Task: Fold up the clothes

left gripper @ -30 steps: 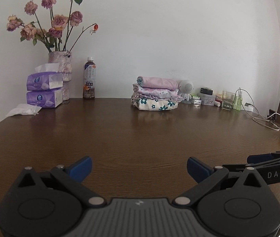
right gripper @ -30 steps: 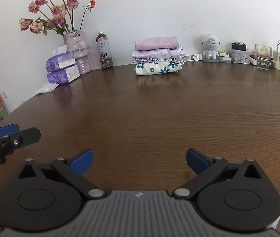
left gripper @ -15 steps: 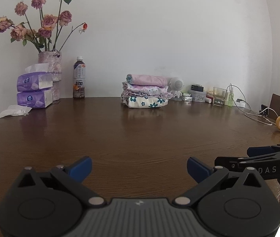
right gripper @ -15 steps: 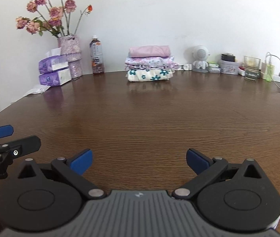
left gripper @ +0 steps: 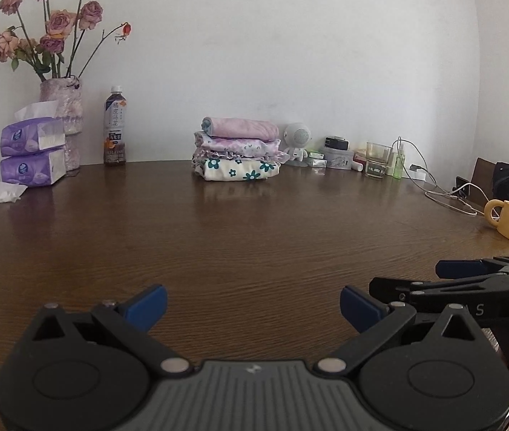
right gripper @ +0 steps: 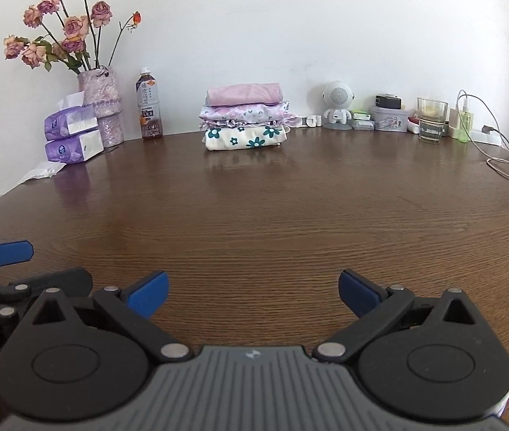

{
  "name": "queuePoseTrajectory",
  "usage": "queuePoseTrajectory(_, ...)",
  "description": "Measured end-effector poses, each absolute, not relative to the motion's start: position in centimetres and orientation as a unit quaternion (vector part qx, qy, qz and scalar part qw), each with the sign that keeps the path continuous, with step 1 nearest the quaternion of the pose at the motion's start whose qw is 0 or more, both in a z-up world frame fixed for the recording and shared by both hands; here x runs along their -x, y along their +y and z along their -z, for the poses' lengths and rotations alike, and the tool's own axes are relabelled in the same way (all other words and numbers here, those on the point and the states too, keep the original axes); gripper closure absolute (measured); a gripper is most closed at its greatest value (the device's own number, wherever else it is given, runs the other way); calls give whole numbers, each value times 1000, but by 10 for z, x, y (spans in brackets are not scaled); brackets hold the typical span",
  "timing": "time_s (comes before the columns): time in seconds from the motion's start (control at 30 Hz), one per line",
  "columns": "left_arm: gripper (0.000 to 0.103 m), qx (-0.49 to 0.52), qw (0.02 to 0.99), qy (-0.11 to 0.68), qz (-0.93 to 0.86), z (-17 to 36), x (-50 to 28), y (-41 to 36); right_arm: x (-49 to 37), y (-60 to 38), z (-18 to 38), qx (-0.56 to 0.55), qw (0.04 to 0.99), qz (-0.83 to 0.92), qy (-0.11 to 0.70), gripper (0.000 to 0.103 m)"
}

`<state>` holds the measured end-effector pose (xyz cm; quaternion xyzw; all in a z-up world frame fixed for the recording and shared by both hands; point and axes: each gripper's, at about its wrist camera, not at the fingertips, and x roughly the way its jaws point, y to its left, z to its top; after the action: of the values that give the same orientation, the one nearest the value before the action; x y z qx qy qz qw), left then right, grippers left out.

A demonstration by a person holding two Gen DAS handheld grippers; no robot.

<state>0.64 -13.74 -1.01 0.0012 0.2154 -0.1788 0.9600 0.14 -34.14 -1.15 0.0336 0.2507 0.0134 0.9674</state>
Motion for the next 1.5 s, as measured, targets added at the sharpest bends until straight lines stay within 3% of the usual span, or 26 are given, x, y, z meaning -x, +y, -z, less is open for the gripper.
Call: queuePoseTrajectory(1.5,0,10,959,211,189,11,-5,-134,-2,-338,11,-22,967,-18,255,0)
